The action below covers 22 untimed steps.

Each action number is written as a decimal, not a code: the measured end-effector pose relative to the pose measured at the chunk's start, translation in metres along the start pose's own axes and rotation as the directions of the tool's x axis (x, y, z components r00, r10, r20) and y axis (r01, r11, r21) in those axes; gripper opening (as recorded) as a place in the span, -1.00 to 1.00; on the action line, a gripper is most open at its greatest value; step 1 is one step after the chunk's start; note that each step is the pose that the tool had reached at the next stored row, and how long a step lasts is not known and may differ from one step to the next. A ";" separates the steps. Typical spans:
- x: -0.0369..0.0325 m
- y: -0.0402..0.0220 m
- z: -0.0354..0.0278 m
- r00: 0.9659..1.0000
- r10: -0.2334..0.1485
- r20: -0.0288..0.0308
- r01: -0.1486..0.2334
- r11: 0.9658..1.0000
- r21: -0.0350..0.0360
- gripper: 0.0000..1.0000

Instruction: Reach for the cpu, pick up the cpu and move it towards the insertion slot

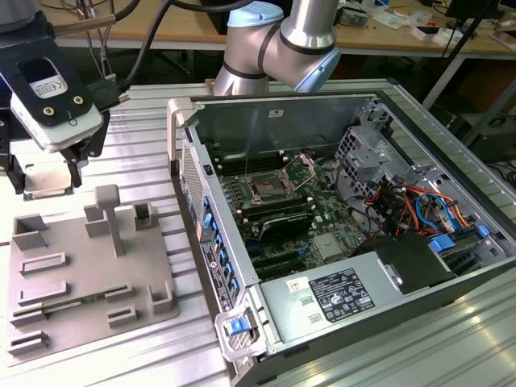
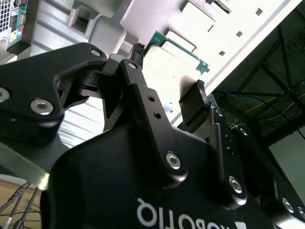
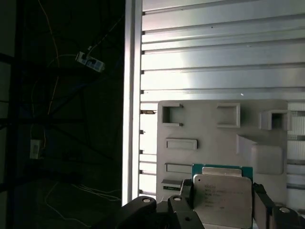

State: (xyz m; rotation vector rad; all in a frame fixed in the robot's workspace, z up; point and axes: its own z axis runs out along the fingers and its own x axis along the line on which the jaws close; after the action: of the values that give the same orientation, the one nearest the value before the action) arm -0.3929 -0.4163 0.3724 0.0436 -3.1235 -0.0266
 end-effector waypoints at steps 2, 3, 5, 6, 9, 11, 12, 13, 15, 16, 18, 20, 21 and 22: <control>0.0001 0.0006 -0.0034 1.000 0.000 0.000 0.000 1.000 0.002 0.09; -0.0145 0.0059 -0.0036 1.000 0.000 0.000 0.000 1.000 0.007 0.09; -0.0388 0.0095 -0.0053 1.000 0.000 0.000 0.000 1.000 0.009 0.09; -0.0387 0.0096 -0.0085 1.000 0.000 0.000 0.000 1.000 0.009 0.09; -0.0387 0.0098 -0.0157 1.000 0.000 0.001 0.000 1.000 0.009 0.09; -0.0386 0.0100 -0.0188 1.000 0.000 0.002 0.000 1.000 0.009 0.09; -0.0387 0.0102 -0.0199 1.000 0.000 0.003 0.000 1.000 0.009 0.09; -0.0387 0.0103 -0.0204 1.000 0.000 0.003 0.000 1.000 0.009 0.09; -0.0391 0.0110 -0.0208 1.000 0.000 0.004 0.000 1.000 0.010 0.09; -0.0409 0.0117 -0.0208 1.000 0.000 0.004 0.000 1.000 0.010 0.09; -0.0465 0.0116 -0.0209 1.000 0.000 0.004 0.000 1.000 0.010 0.09; -0.0517 0.0115 -0.0208 1.000 0.000 0.004 0.000 1.000 0.010 0.09; -0.0530 0.0117 -0.0206 1.000 0.000 0.004 0.000 1.000 0.012 0.09; -0.0540 0.0118 -0.0206 1.000 0.000 0.004 0.000 1.000 0.012 0.09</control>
State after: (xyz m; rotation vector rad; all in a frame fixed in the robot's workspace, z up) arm -0.3389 -0.4034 0.3922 0.0442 -3.1278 -0.0074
